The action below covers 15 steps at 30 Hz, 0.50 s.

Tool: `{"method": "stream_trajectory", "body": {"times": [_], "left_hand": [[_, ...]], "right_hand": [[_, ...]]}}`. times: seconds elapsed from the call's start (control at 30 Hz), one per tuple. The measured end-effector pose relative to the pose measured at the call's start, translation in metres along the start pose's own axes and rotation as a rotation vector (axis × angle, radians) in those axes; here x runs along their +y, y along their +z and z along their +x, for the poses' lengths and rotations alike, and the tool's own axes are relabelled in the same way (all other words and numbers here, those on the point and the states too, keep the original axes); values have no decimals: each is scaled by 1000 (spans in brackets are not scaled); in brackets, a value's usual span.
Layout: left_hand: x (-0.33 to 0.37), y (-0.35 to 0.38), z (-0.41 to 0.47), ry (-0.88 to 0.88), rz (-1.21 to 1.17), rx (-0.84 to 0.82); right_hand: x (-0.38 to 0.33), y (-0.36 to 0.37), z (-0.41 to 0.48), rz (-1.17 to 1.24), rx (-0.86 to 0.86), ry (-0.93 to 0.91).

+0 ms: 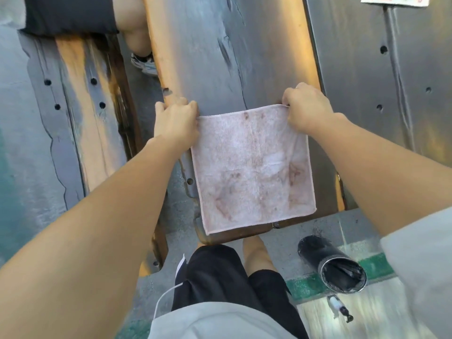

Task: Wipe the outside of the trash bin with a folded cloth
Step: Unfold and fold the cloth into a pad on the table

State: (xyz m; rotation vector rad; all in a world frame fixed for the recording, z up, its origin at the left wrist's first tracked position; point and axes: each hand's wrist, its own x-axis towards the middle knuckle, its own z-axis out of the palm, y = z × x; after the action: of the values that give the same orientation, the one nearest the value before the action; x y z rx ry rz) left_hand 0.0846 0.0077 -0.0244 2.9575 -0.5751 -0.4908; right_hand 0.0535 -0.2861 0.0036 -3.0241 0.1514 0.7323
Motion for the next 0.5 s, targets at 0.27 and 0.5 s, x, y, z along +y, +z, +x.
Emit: {"method": "stream_trajectory", "body": {"times": [0.27,0.5], "left_hand": [[-11,-26,20,22,-85,87],[-13,-42,-2,100,-239,83]], "right_hand": [[13,-23,15,53,60,-29],[28,-36,-10,157,112,-101]]}}
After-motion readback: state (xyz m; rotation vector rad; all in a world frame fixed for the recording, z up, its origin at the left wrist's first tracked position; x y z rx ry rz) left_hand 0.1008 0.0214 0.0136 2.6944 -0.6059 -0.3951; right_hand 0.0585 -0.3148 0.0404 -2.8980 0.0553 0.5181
